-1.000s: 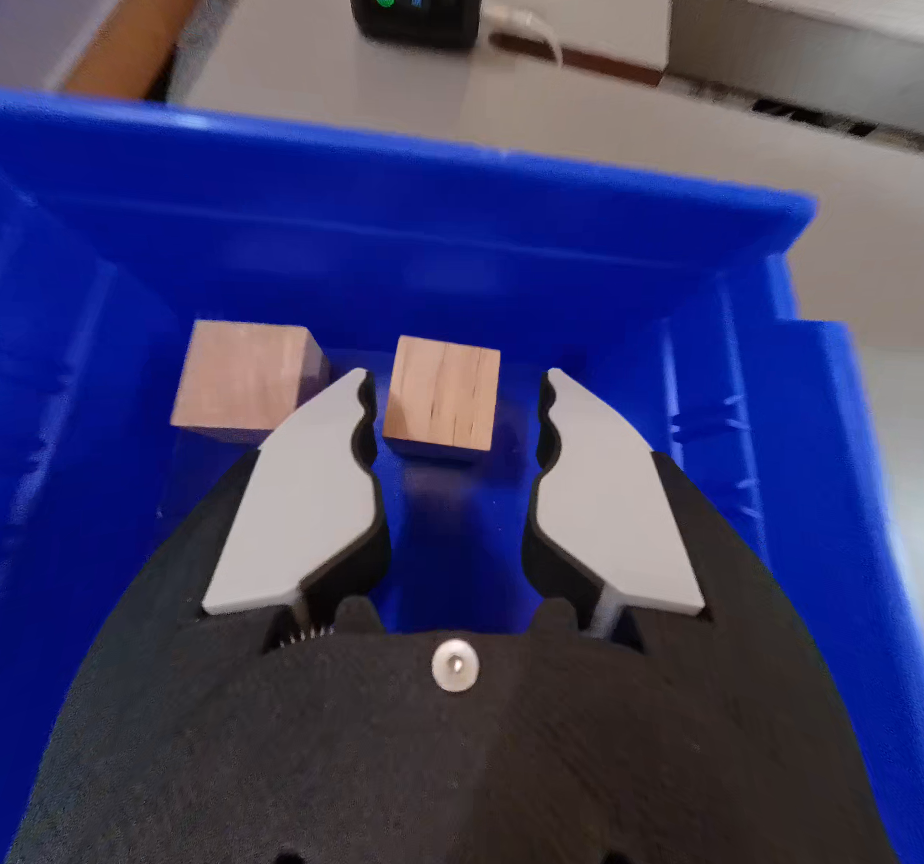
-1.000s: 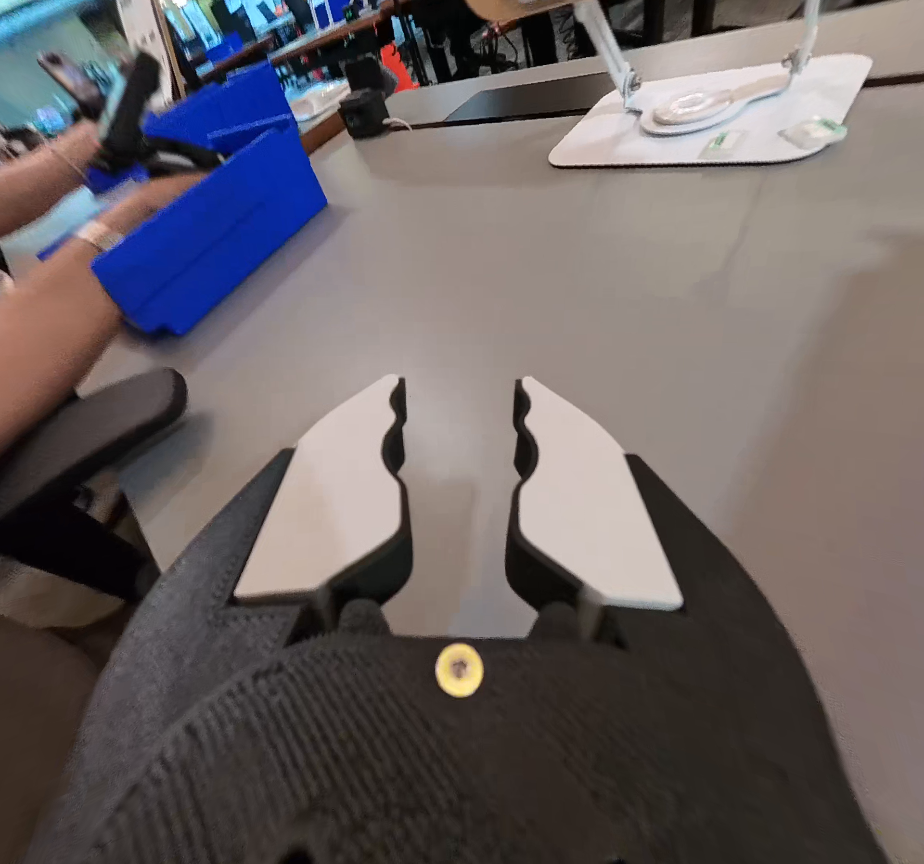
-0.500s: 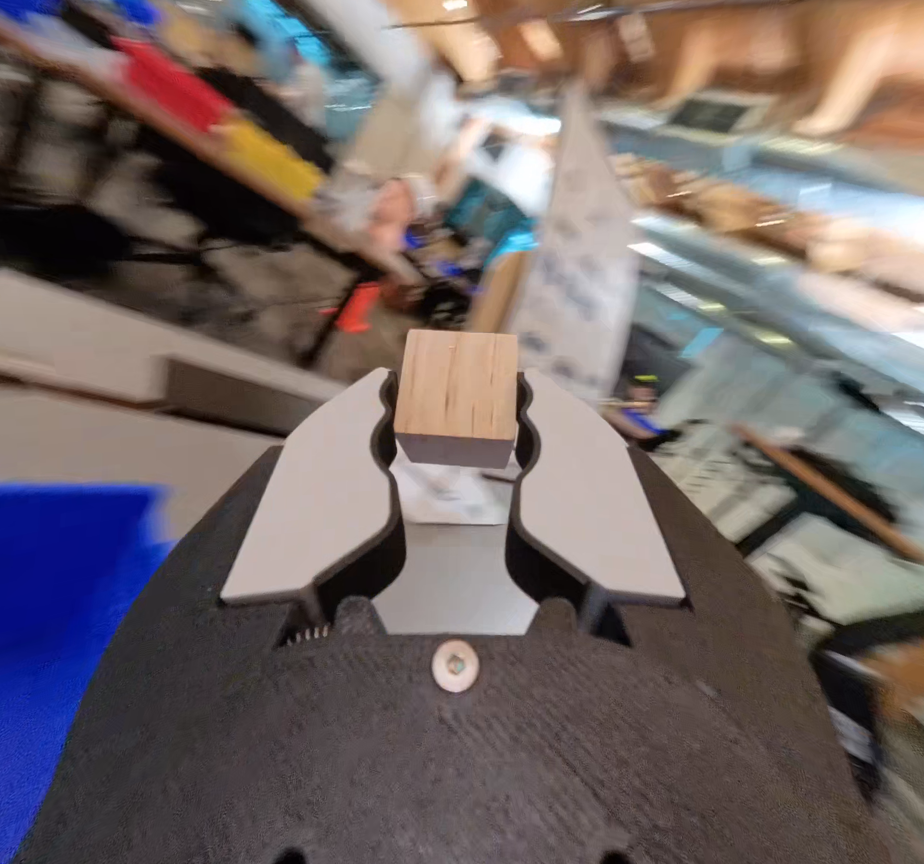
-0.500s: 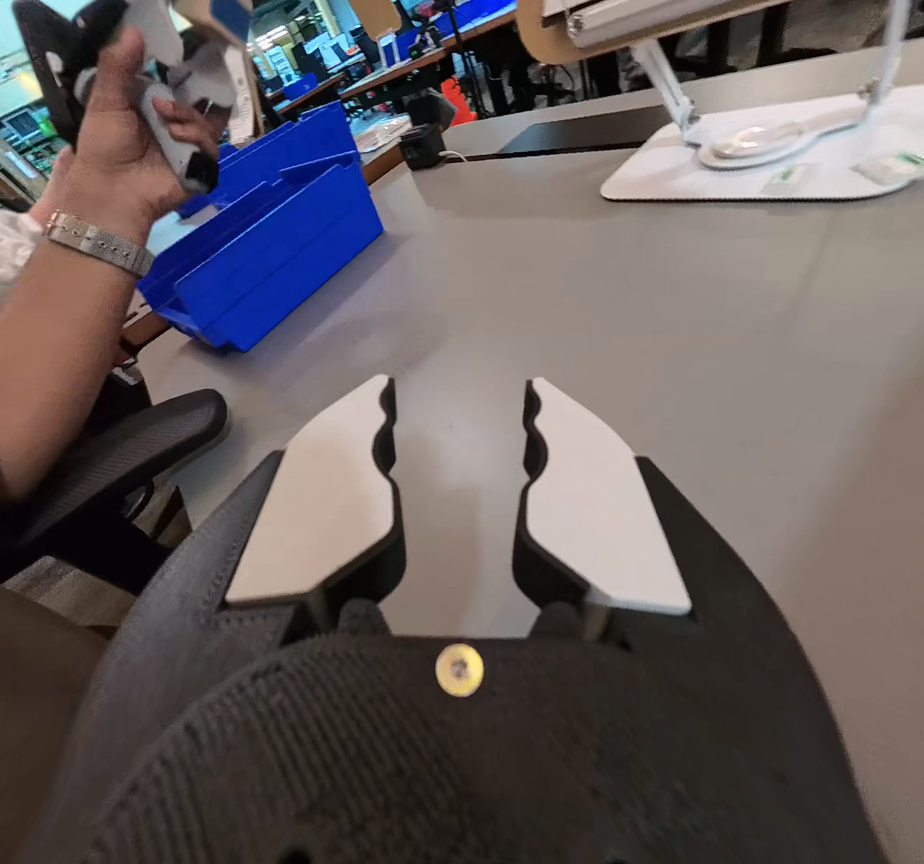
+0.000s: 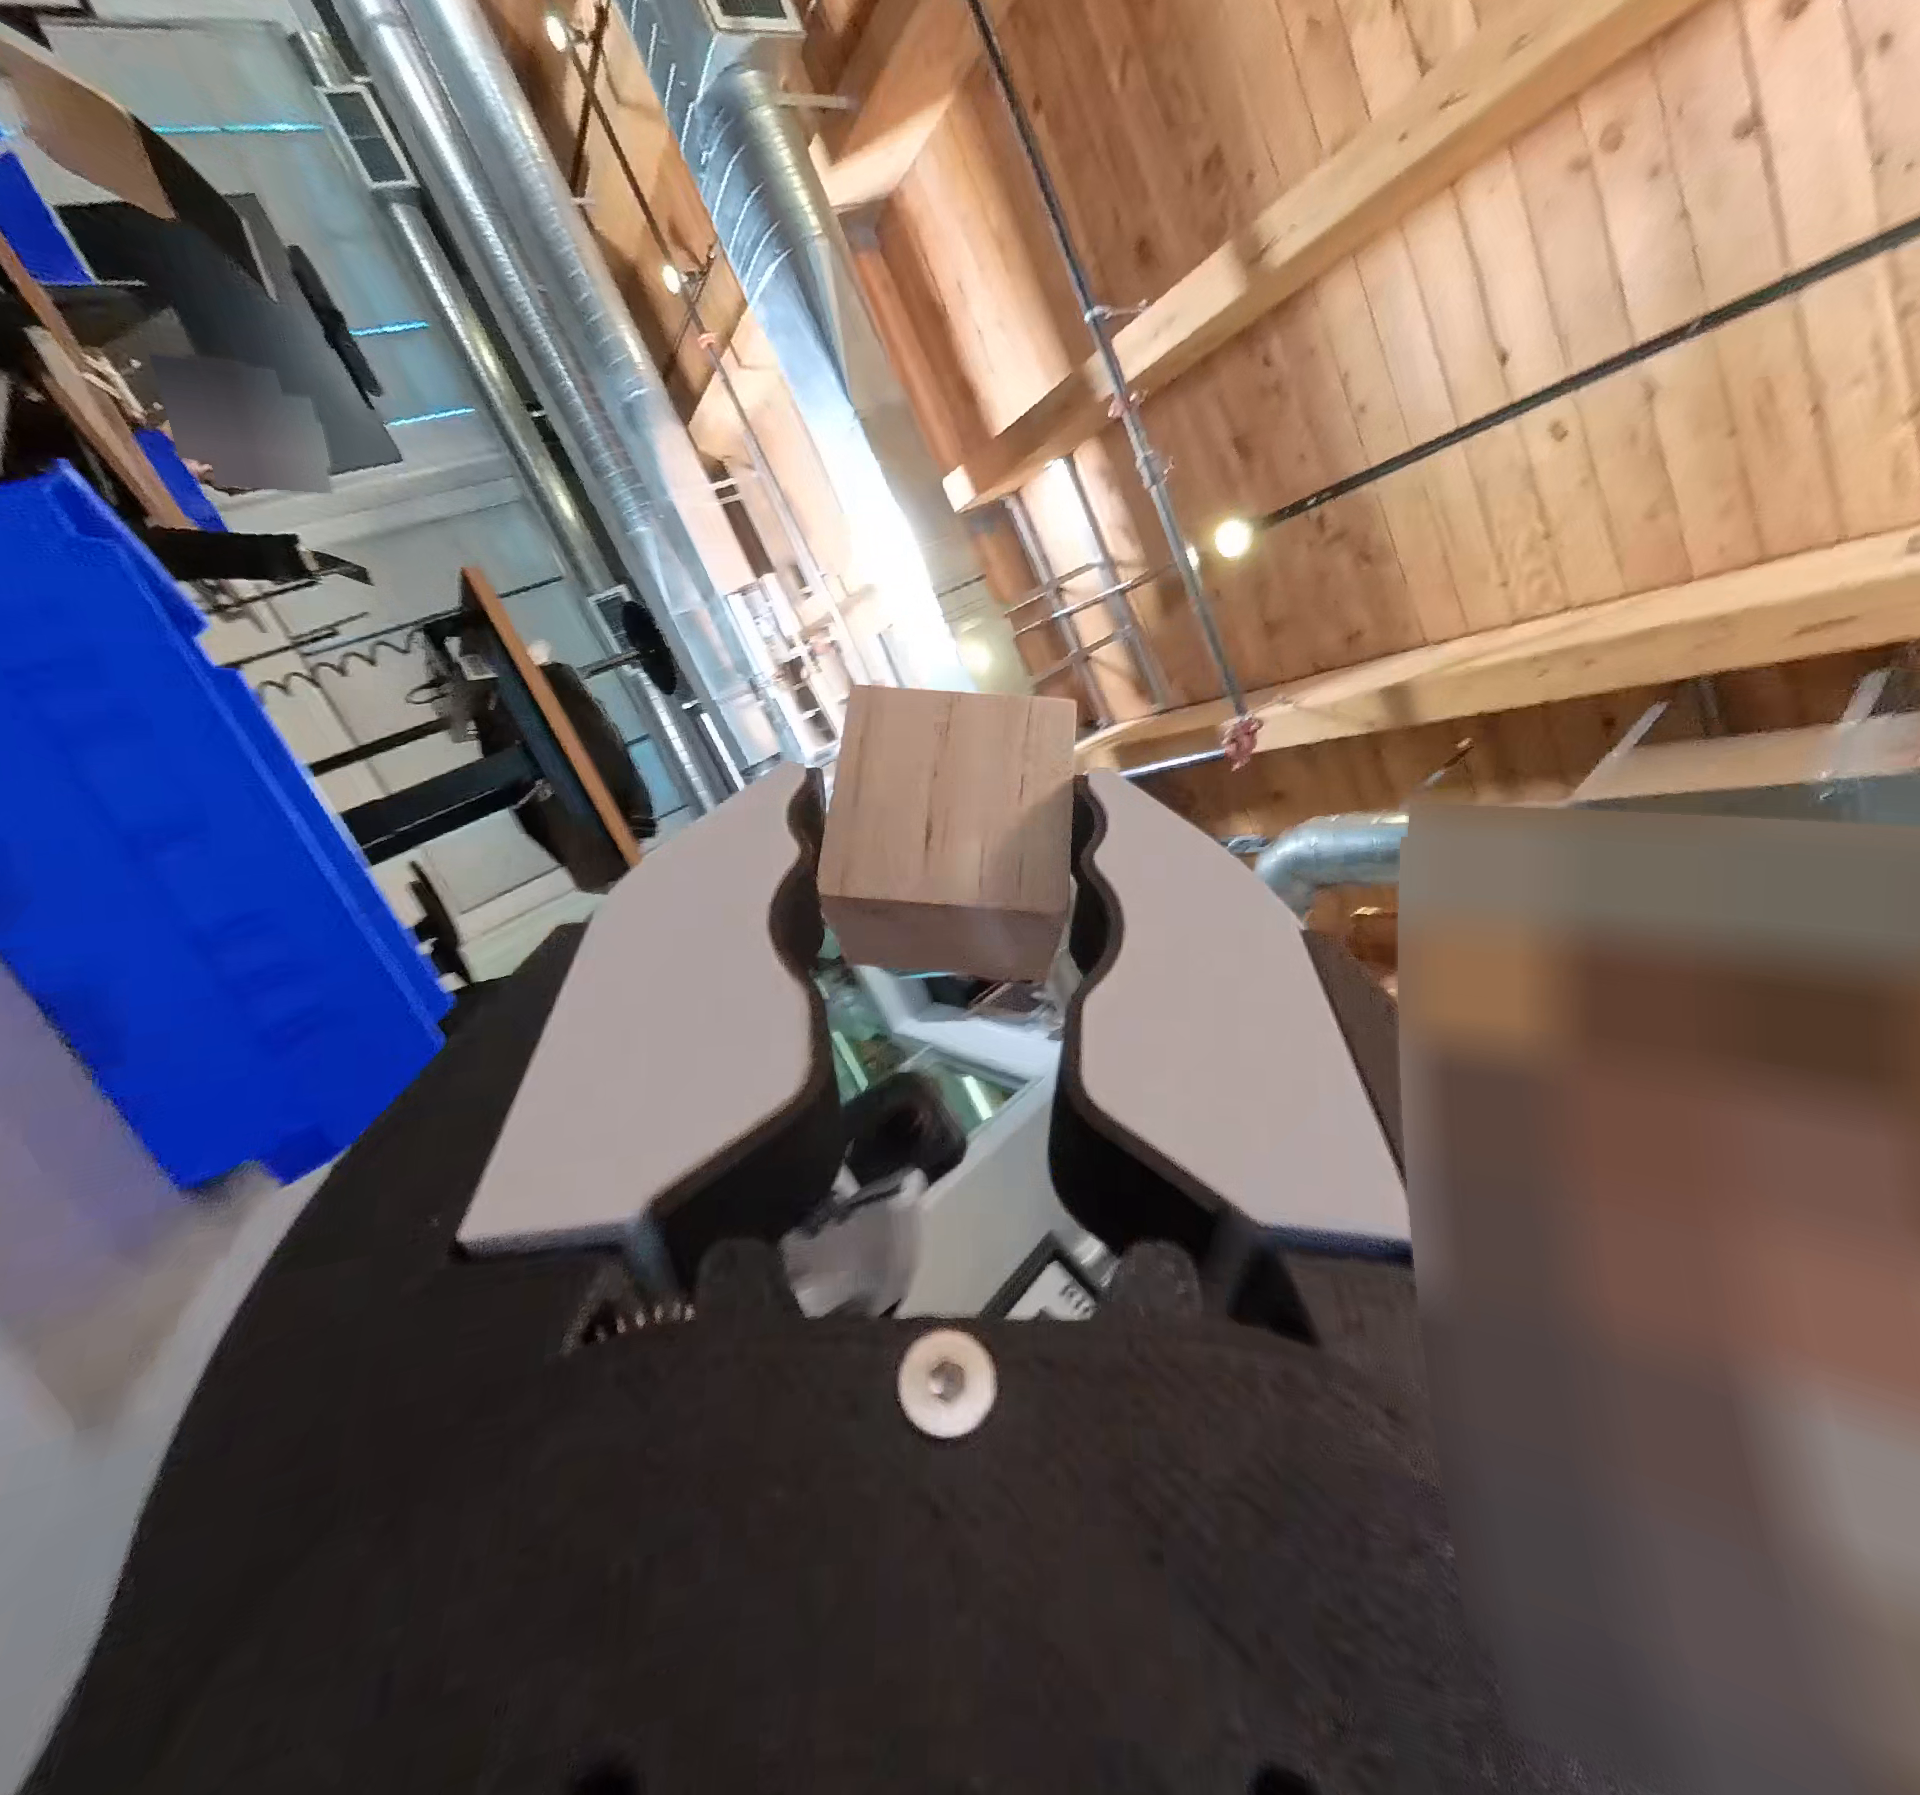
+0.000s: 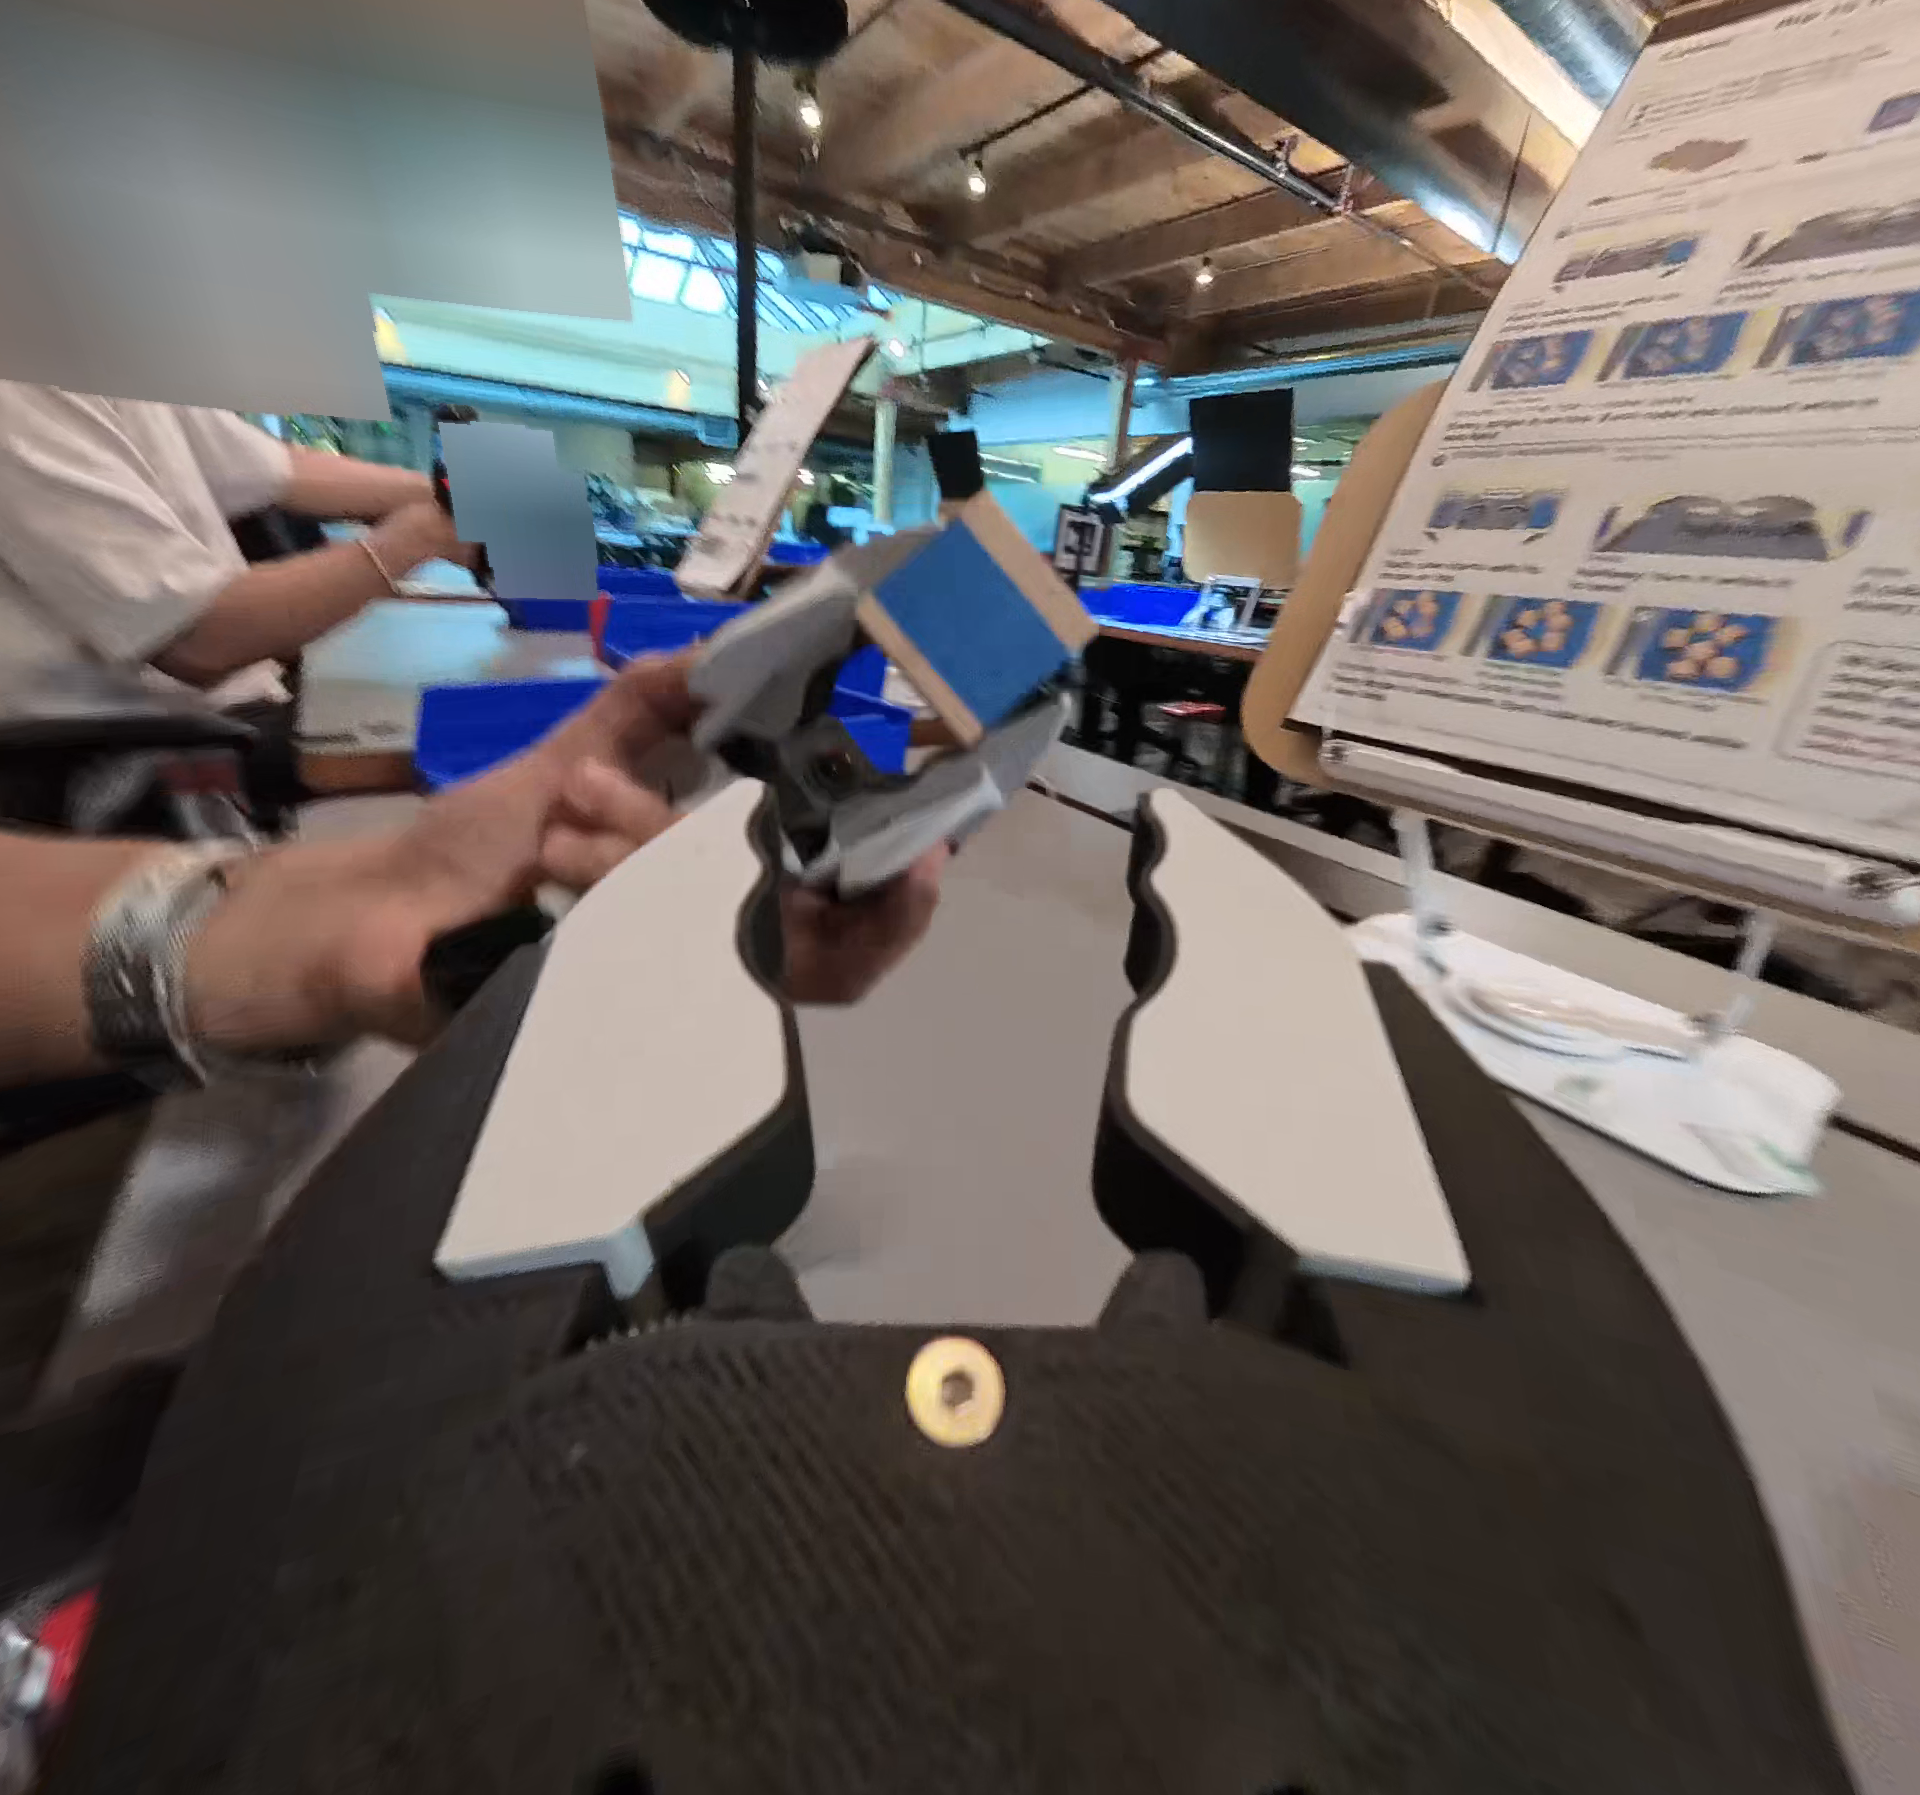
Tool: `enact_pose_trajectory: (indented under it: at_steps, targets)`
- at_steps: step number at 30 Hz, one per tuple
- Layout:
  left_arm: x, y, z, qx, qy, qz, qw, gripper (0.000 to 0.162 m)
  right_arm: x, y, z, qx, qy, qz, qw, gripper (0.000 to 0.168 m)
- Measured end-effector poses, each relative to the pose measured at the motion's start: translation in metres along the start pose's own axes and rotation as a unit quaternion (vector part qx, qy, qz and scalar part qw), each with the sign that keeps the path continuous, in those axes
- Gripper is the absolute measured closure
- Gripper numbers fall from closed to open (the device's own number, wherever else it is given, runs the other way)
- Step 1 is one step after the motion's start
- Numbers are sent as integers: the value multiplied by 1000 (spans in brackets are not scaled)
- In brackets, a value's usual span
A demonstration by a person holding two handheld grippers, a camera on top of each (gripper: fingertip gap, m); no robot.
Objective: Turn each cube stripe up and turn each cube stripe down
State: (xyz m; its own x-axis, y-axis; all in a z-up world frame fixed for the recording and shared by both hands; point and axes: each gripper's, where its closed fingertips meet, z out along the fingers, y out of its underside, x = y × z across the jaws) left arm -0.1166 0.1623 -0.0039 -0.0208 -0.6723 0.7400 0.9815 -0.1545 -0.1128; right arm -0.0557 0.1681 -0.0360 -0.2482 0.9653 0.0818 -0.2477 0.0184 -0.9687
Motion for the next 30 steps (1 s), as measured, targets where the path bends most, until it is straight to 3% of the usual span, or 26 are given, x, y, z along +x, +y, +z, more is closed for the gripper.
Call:
enact_pose_trajectory:
  at_steps: [6,8,12,13,15,22,30]
  targets:
    - [-6,18,-17,-2,6,53,999,117,-6,5,16,14,-21,59,998,98]
    - [-6,22,-22,-8,-6,93,996,117,-9,11,25,8,-33,139,990,98]
    - [0,21,-31,-9,-23,159,987,116,-28,14,38,9,-92,317,944,97]
    - [0,20,-34,-9,-31,172,985,116,-33,14,40,7,-101,324,941,102]
    - [0,20,-38,-11,-41,191,981,116,-40,21,45,-14,-100,309,946,126]
    - [1,16,-50,-8,-40,166,985,117,-40,23,52,-38,-137,338,930,126]
    - [-1,5,-59,8,-55,163,985,116,-11,9,48,-25,-100,297,949,127]
